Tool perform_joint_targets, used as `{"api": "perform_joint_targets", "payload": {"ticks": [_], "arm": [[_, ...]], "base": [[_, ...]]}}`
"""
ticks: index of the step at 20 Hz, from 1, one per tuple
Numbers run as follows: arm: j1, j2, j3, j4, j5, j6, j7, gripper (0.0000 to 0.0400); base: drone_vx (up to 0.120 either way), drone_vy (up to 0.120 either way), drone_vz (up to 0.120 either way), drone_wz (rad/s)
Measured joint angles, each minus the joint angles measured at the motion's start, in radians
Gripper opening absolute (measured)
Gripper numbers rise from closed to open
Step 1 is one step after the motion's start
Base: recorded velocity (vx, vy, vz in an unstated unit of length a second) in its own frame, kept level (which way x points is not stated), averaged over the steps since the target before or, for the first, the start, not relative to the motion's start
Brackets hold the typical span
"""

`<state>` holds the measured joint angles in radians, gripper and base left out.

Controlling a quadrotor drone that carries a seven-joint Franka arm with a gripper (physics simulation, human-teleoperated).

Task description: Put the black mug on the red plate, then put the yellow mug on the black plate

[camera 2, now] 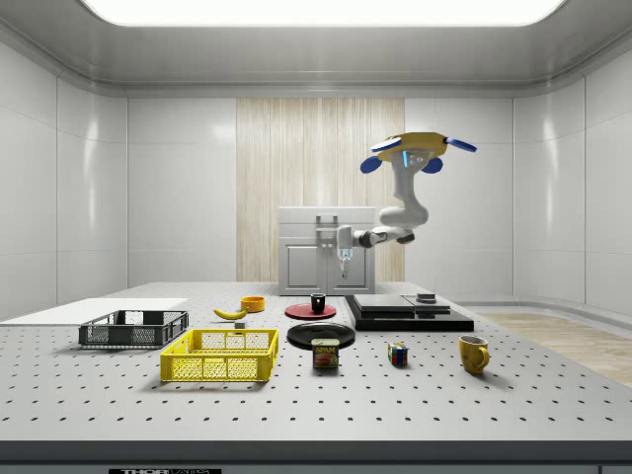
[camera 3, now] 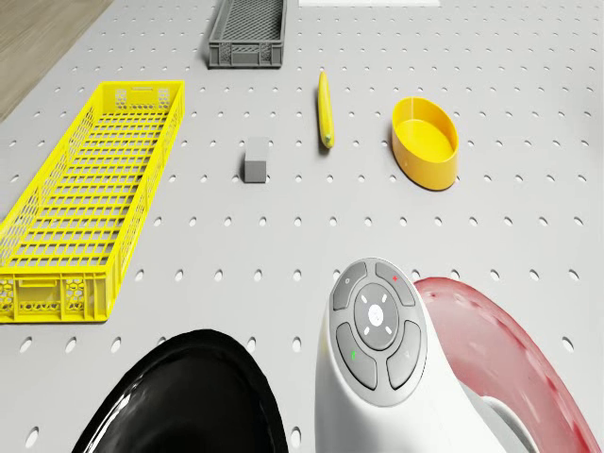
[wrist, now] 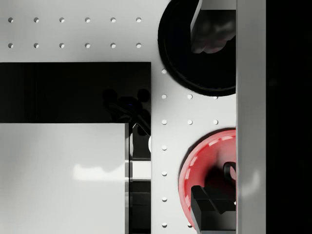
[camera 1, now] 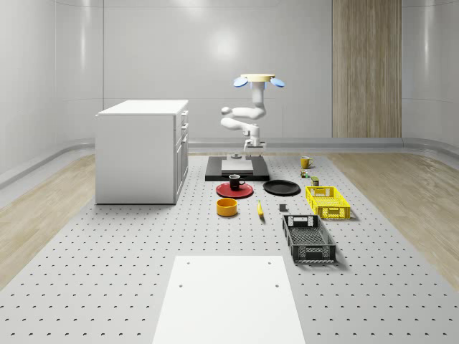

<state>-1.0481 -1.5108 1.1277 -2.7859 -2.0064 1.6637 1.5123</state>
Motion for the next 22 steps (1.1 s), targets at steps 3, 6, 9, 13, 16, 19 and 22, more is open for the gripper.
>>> {"api": "perform_joint_targets", "payload": {"ticks": [3, 6, 9, 13, 16, 19, 22], "arm": [[0.0, 0.0, 0.0, 0.0, 0.0, 0.0, 0.0, 0.04], [0.0, 0.001, 0.0, 0.0, 0.0, -0.001, 0.0, 0.04], [0.001, 0.001, 0.0, 0.0, -0.001, -0.001, 0.0, 0.04], [0.001, 0.002, 0.0, 0.0, -0.001, -0.001, -0.001, 0.04], [0.001, 0.002, 0.0, 0.0, -0.001, -0.002, -0.001, 0.04], [0.001, 0.002, 0.0, 0.0, -0.001, -0.002, -0.001, 0.04], [0.001, 0.002, 0.0, 0.0, -0.001, -0.002, -0.001, 0.04]], "base": [[-0.12, 0.12, 0.0, 0.0], [-0.12, 0.12, 0.0, 0.0], [-0.12, 0.12, 0.0, 0.0], [-0.12, 0.12, 0.0, 0.0], [-0.12, 0.12, 0.0, 0.0], [-0.12, 0.12, 0.0, 0.0], [-0.12, 0.12, 0.0, 0.0]]}}
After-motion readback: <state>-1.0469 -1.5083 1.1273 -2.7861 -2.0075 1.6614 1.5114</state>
